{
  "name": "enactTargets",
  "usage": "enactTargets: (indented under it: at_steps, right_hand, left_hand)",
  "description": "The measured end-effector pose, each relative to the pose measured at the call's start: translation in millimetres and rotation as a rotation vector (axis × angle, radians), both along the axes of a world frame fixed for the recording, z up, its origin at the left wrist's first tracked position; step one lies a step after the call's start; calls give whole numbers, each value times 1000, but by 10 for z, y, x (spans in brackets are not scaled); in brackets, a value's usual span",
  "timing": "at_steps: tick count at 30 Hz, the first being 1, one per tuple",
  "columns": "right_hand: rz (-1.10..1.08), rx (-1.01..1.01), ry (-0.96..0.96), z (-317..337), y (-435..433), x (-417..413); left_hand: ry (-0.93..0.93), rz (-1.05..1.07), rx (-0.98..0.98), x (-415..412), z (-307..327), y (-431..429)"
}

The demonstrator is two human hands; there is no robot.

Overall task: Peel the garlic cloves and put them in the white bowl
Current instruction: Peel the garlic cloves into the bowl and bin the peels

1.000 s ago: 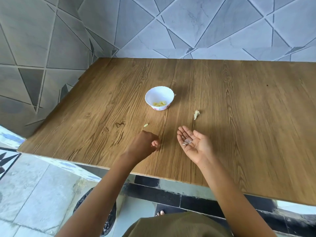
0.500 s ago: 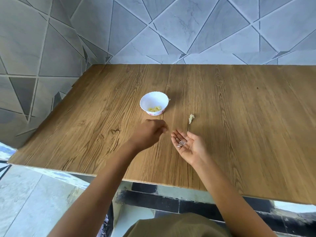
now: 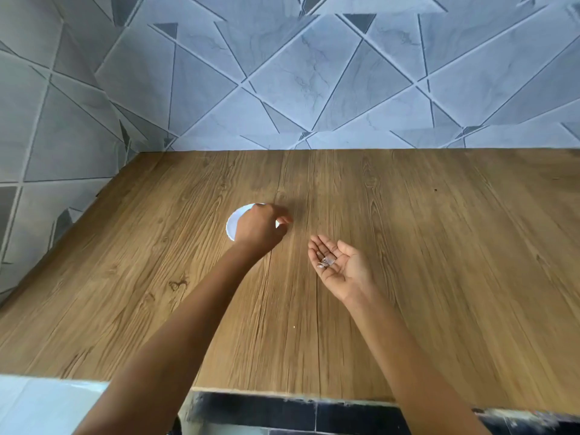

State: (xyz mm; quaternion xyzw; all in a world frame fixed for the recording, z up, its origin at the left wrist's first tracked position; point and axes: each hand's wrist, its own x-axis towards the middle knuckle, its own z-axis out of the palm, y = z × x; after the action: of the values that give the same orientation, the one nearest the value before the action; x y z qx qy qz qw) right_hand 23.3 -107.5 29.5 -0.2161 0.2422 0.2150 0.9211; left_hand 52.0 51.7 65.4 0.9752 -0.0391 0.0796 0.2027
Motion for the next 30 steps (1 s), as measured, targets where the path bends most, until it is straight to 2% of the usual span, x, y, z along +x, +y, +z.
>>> enactTargets:
  at_steps: [3, 11, 16, 21, 26, 28, 30]
  right_hand:
    - [-17, -3, -1, 58, -31, 216]
    - [-15, 16, 23, 35, 24, 734]
    - [-4, 24, 46, -53, 30, 941]
    - [-2, 30, 61, -111, 33, 1084]
    - [5, 23, 76, -150, 45, 1152]
    - [13, 15, 80, -154, 86, 1156]
    - [28, 7, 79, -153, 117, 1139]
  left_hand:
    - [20, 61, 90, 353, 81, -20]
    - [247, 112, 423, 1062, -32, -110]
    - [335, 66, 480, 1333, -191, -119]
    - [337, 71, 497, 1461, -251, -113]
    - [354, 70, 399, 1451, -309, -125]
    - [354, 63, 259, 1424, -260, -74]
    - [322, 43, 32, 1389, -186, -33]
